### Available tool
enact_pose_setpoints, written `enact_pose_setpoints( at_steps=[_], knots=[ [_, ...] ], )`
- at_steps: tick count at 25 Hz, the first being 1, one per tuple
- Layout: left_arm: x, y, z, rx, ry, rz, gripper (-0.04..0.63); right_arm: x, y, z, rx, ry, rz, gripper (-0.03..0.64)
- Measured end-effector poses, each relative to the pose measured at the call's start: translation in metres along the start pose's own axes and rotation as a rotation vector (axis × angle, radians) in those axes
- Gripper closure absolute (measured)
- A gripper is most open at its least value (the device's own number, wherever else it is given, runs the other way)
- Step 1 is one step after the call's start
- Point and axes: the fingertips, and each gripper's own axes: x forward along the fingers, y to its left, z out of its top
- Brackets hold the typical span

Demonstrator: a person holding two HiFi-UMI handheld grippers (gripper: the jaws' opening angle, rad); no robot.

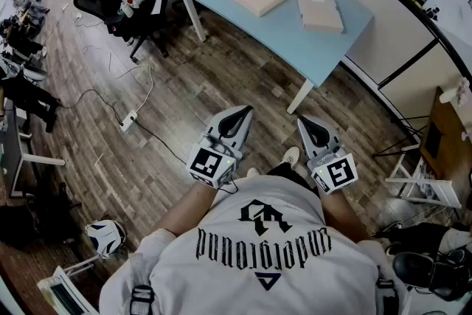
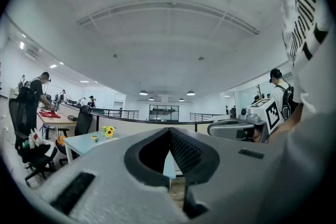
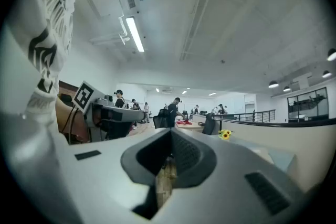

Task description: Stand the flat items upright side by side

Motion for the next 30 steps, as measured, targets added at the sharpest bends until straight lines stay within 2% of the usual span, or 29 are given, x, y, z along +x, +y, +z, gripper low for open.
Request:
enact_pose_setpoints(
  at_steps=[17,23,27,30],
  knots=[
    [0.017,0.016,-0.004,-0.006,-0.010,-0.015,0.588,0.023,-0.014,-0.005,0.003,0.011,0.007,0.611],
    [0.033,0.025,-0.007,-0.004,0.002,0.007,0.586,0.031,-0.028,-0.006,0.014,0.014,0.021,0.609],
    [0.051,0.028,-0.010,-0.009,0.014,0.003,0.522,0.035,-0.044,-0.009,0.019,0.021,0.020,0.598],
    [0.073,0.027,-0.014,-0.009,0.033,-0.008,0.458,0.039,-0.066,-0.015,0.032,0.029,0.015,0.520]
  ],
)
